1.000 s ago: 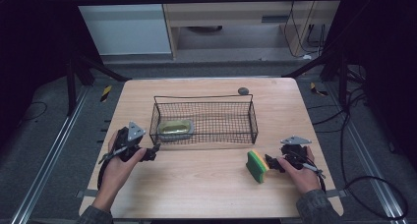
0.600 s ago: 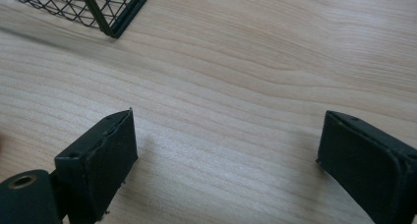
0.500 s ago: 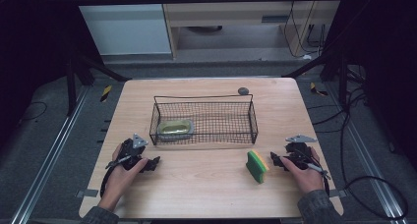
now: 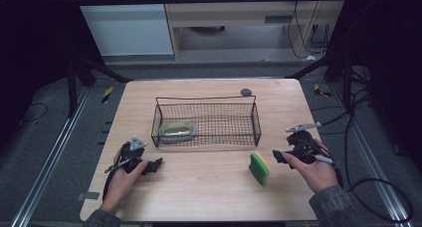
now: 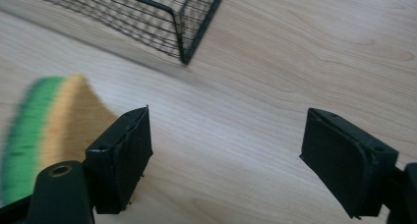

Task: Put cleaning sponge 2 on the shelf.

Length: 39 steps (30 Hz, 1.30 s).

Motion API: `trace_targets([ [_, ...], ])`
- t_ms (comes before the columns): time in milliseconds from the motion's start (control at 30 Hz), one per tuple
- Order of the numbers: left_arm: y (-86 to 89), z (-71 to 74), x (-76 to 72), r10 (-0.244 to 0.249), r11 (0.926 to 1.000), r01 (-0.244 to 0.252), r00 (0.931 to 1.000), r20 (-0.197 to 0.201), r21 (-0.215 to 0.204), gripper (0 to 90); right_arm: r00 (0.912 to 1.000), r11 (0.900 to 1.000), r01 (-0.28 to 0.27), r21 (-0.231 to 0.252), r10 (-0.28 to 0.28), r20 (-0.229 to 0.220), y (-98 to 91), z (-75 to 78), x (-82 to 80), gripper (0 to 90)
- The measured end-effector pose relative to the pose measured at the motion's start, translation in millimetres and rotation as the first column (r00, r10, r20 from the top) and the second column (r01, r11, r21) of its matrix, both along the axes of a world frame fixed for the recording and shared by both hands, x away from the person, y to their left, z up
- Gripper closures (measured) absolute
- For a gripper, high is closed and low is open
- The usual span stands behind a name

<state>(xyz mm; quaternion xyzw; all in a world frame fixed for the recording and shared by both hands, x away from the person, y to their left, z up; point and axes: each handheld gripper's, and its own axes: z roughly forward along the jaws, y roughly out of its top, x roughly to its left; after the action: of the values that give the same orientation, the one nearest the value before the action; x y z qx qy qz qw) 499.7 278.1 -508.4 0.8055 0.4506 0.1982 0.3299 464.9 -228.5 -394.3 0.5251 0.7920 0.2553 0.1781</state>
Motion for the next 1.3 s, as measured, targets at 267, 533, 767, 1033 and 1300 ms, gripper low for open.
trace_targets([
  [267, -0.1, -0.1, 0.2, 0.0, 1.0, 0.0, 1.0, 0.0, -0.001, 0.0, 0.9929, 0.996, -0.087, -0.021, 0.085, -0.083, 34.1, 35.5, 4.5, 16.8],
  [533, -0.1, -0.1, 0.1, 0.0, 1.0, 0.0, 1.0, 0.0, -0.001, 0.0, 0.9814, 0.9879, -0.138, -0.071, 0.127, -0.144, 60.0, 29.5, 13.0, 12.6],
  [767, -0.1, -0.1, 0.2, 0.0, 1.0, 0.0, 1.0, 0.0, -0.001, 0.0, 0.9739, 0.9853, -0.15, -0.082, 0.133, -0.184, 65.3, 13.8, 13.6, 13.5],
  [1033, -0.1, -0.1, 0.4, -0.001, 1.0, 0.001, 1.0, 0.0, -0.002, 0.0, 0.9619, 0.9843, -0.158, -0.078, 0.136, -0.237, 66.8, -4.5, 15.6, 18.7],
  [1300, 0.0, -0.1, 0.5, -0.003, 1.0, 0.003, 1.0, 0.0, -0.002, 0.0, 0.9472, 0.9784, -0.185, -0.093, 0.152, -0.282, 73.1, -24.2, 11.8, 31.6],
])
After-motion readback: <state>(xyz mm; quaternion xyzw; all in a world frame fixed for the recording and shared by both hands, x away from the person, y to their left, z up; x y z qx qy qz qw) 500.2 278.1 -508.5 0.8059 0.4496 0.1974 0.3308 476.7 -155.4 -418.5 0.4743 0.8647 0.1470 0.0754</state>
